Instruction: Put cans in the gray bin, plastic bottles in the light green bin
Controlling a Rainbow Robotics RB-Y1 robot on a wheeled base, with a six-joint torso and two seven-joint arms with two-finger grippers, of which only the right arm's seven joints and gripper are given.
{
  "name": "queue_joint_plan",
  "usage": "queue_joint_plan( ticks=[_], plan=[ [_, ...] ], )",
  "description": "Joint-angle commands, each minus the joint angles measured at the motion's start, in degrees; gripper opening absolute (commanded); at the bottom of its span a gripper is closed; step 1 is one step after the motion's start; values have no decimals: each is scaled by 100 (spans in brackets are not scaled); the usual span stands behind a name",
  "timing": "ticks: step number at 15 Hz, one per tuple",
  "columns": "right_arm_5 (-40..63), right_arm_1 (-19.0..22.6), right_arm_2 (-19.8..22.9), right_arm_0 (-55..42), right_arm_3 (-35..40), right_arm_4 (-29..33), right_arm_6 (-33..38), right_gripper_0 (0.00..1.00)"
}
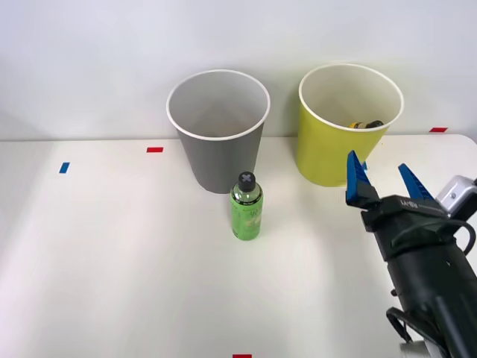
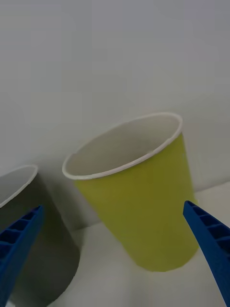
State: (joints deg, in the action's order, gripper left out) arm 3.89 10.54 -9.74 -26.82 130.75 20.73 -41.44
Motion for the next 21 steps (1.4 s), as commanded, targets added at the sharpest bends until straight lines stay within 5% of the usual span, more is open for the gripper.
queue_joint_plan(
  ticks=[1, 6, 12, 15, 21],
  plan=[
    [-908, 89, 24, -1018, 3, -684, -1912, 100],
    [-1444, -8, -90, -2038, -85, -807, -3160, 100],
    [-2929, -122, 68, -2293, -1236, -1054, -3582, 100],
    [-3219, -113, 60, -2715, -1359, -1203, -4566, 100],
    [-3808, -87, -28, -2978, -1983, -983, -4689, 100]
  ],
)
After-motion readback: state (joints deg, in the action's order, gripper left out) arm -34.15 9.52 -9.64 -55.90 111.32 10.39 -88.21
